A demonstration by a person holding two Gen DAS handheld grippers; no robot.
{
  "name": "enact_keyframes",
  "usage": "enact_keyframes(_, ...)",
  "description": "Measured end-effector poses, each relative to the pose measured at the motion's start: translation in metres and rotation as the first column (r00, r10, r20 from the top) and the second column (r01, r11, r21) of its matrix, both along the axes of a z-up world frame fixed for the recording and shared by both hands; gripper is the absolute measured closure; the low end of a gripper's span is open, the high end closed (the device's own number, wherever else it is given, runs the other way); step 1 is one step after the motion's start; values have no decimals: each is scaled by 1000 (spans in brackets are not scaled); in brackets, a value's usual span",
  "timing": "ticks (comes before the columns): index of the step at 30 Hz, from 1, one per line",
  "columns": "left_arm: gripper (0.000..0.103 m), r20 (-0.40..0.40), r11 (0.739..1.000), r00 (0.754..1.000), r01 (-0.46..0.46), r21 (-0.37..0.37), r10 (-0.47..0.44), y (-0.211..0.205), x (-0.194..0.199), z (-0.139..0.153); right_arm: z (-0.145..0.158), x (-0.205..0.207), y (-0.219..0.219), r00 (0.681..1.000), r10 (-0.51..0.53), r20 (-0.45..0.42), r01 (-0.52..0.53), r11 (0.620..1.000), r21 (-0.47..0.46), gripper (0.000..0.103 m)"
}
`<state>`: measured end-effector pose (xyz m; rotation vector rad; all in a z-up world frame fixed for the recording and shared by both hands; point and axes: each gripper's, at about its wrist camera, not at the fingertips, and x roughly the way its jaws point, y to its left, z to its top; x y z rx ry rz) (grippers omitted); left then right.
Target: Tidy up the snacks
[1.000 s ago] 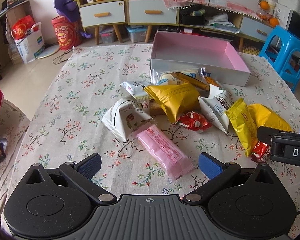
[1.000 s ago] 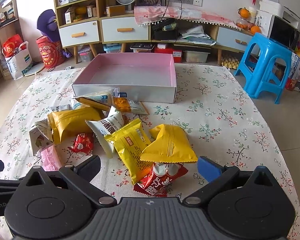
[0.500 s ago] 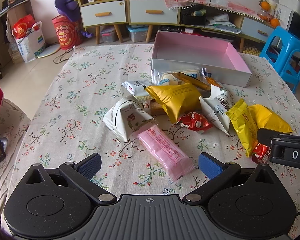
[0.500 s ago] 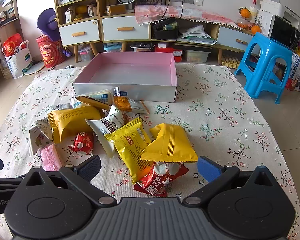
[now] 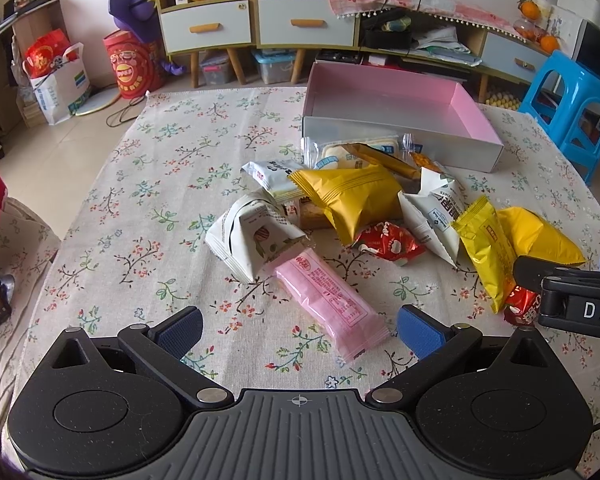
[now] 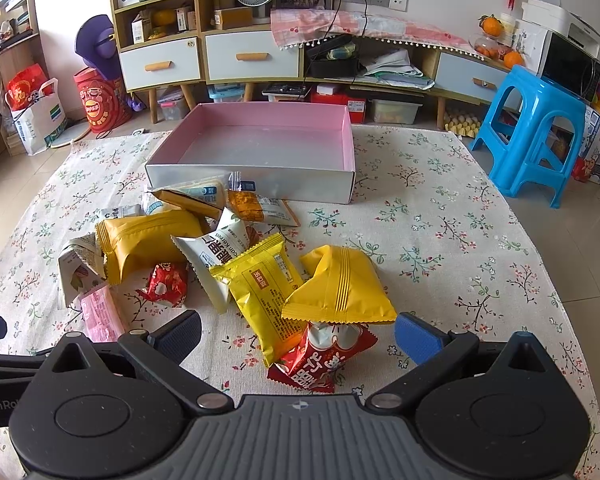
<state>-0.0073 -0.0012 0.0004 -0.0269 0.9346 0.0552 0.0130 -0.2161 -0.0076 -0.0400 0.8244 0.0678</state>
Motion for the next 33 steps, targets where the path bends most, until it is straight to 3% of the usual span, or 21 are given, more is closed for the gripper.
enact_keyframes(25,0,0,1000,1000,15,-14,-15,2,0,0,0,-1,1,1000,4,0,-4,1000,-17,9)
enact_keyframes(29,0,52,998,997,52,-21,-51,4,0,11,7,-1,-6,999,-9,43,11,1000,-27,9)
enact_keyframes(33,0,75,985,989,136,-107,-128,5,5,20,16,-2,-12,991,16,133,-10,999,-44,8)
